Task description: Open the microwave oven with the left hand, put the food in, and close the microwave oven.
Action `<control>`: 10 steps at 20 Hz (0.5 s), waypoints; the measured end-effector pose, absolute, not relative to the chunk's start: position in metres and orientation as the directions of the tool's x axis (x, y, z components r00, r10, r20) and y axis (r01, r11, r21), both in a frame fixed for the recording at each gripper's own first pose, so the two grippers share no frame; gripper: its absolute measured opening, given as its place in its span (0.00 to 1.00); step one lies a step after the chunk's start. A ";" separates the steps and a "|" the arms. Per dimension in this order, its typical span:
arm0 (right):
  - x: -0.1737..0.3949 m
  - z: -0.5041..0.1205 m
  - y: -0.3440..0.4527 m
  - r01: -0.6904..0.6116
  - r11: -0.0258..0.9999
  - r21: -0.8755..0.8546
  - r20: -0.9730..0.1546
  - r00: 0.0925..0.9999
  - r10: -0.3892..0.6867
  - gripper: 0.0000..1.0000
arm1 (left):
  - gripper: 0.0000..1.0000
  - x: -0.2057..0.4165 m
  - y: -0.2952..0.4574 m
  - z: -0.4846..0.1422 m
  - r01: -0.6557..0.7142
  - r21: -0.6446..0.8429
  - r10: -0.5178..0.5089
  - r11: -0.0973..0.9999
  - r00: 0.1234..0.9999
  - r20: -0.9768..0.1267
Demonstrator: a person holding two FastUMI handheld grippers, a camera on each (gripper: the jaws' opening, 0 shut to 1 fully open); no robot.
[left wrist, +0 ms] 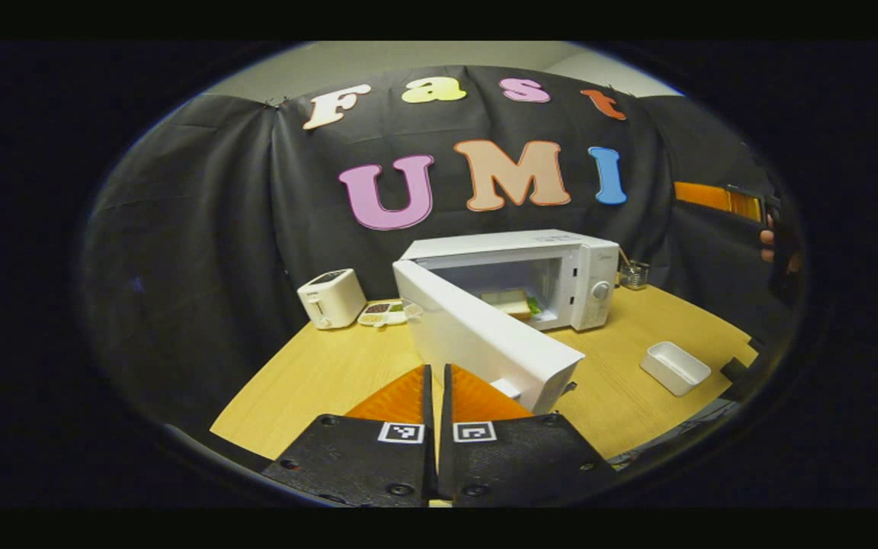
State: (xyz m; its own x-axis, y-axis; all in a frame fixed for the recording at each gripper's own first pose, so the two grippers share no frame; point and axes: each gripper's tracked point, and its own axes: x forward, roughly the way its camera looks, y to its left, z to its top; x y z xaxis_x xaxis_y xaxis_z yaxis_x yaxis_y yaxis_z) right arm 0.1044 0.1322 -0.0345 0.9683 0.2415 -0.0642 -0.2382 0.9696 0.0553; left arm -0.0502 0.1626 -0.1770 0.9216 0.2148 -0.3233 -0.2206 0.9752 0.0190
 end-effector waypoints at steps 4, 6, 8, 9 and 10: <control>0.096 -0.030 0.119 -0.223 0.973 0.057 -0.061 0.972 0.226 0.96 | 0.00 -0.034 0.151 -0.174 -0.181 0.007 0.175 0.983 0.936 -0.304; 0.092 -0.028 0.113 -0.217 0.974 0.063 -0.063 0.973 0.220 0.96 | 0.00 -0.025 0.142 -0.173 -0.163 0.009 0.158 0.987 0.940 -0.302; 0.093 -0.029 0.104 -0.200 0.977 0.076 -0.066 0.977 0.205 0.96 | 0.00 -0.018 0.134 -0.171 -0.147 0.001 0.141 0.989 0.944 -0.299; 0.092 -0.029 0.100 -0.192 0.978 0.087 -0.068 0.978 0.198 0.96 | 0.00 -0.013 0.129 -0.171 -0.138 -0.002 0.131 0.990 0.946 -0.297; 0.093 -0.029 0.095 -0.182 0.979 0.096 -0.069 0.980 0.189 0.96 | 0.00 -0.008 0.124 -0.171 -0.129 -0.005 0.122 0.992 0.947 -0.297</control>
State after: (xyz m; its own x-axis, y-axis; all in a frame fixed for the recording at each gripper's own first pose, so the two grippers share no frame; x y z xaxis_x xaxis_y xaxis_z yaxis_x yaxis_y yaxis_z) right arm 0.0932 0.0946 -0.0285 0.9796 0.1889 -0.0687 -0.1820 0.9786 0.0956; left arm -0.0077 0.1243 -0.1710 0.9470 0.1217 -0.2973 -0.1291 0.9916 -0.0052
